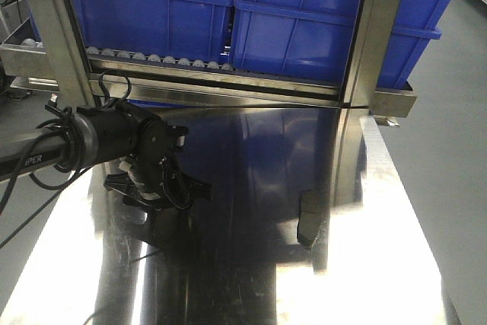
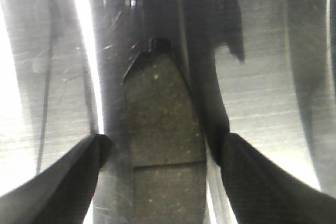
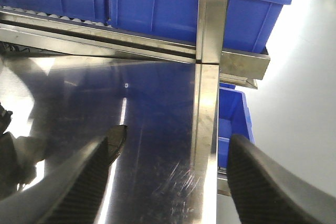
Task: Move and align brake pads A on conveyor
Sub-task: 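Lower the left gripper, close it on the pad and lift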
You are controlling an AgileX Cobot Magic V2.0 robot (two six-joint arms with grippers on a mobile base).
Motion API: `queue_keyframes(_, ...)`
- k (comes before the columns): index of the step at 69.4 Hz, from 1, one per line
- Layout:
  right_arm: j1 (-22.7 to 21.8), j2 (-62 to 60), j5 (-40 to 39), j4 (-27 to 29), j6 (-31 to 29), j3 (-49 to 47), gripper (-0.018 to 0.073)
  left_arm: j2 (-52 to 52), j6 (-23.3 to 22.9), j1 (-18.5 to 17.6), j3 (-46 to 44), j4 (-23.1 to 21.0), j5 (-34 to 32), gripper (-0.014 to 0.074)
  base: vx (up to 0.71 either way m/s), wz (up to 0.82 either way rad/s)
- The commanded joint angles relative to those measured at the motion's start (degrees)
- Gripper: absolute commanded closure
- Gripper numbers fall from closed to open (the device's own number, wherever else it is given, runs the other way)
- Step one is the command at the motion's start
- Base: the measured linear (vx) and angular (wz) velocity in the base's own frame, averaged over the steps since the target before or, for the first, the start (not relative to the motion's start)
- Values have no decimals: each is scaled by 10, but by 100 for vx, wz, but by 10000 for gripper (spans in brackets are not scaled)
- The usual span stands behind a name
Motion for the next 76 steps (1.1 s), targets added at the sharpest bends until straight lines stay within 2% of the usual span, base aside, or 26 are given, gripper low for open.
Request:
queue_keyframes(1, -2, 8, -41, -6, -2, -16, 91, -32, -6, -1, -17, -11, -6, 123, 0, 0)
queue_keyframes(9, -2, 8, -41, -6, -2, -16, 91, -32, -6, -1, -17, -12, -5, 158, 0, 0)
queue_keyframes(19, -2, 8, -41, -6, -2, -16, 91, -32, -4, -1, -17, -12, -6, 250, 0, 0)
queue_keyframes(38, -2, 8, -41, -6, -2, -16, 91, -36, 29, -1, -17, -11, 8, 606, 0, 0)
queue_keyframes(60, -2, 8, -41, -6, -2, -16, 91, -137, 45, -3, -9, 50, 5, 603, 0, 0)
queue_keyframes(67, -2, 8, -41, -6, -2, -16, 91, -207, 42, -3, 28, 74, -30, 603, 0, 0)
queue_keyframes(76, -2, 8, -41, -6, -2, -16, 91, -312, 38, -3, 106, 75, -86, 603, 0, 0)
